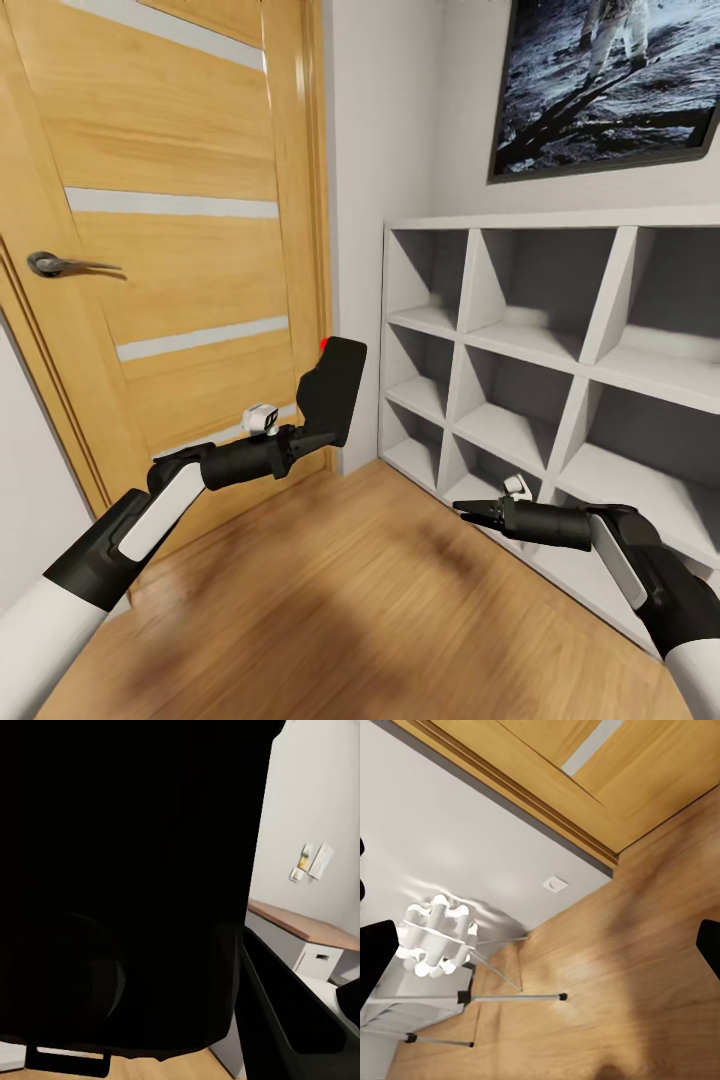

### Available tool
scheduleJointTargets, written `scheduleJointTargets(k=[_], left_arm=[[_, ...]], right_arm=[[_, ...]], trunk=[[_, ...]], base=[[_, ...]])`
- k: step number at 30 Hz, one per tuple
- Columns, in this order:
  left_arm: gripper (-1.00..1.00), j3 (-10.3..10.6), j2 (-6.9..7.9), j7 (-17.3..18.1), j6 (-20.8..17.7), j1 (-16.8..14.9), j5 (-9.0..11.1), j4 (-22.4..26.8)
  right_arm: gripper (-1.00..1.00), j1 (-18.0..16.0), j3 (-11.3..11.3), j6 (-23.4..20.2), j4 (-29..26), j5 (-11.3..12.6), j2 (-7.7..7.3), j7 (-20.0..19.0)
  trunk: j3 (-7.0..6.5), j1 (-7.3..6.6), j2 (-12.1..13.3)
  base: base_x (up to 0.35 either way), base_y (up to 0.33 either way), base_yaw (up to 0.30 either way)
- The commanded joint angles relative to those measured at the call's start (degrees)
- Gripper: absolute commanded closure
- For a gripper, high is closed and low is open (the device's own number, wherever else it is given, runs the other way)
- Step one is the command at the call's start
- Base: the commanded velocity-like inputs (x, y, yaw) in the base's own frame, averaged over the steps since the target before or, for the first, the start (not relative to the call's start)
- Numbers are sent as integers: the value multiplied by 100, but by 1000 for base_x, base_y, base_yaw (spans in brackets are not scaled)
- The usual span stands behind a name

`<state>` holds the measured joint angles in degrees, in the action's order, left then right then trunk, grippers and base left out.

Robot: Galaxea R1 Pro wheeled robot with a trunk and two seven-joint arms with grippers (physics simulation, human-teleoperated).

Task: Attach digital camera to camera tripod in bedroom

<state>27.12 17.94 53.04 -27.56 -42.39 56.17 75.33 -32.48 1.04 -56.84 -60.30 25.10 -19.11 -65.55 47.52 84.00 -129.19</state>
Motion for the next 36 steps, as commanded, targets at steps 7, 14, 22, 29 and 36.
scheduleJointTargets(k=[7,14,22,29,36], left_arm=[[100,13,1,-2,-30,-6,43,-3],[100,13,-1,-20,-30,-6,47,-41],[100,13,-1,-22,-30,-6,52,-176],[100,11,-1,-22,-30,-6,58,-190],[100,-2,-1,-22,-30,-6,61,-356]], right_arm=[[-100,-4,10,-20,1,12,-5,-5],[-100,-4,16,-20,1,11,-5,-2],[-100,-4,19,-19,1,12,-5,-2],[-100,-4,19,-14,1,6,3,-2],[-100,-4,19,-14,1,4,4,6]], trunk=[[-120,-155,279],[-246,-309,560],[-389,-485,881],[-515,-639,1162],[-641,-792,1442]], base=[[0,0,0],[0,0,0],[0,0,0],[0,0,0],[0,0,0]])
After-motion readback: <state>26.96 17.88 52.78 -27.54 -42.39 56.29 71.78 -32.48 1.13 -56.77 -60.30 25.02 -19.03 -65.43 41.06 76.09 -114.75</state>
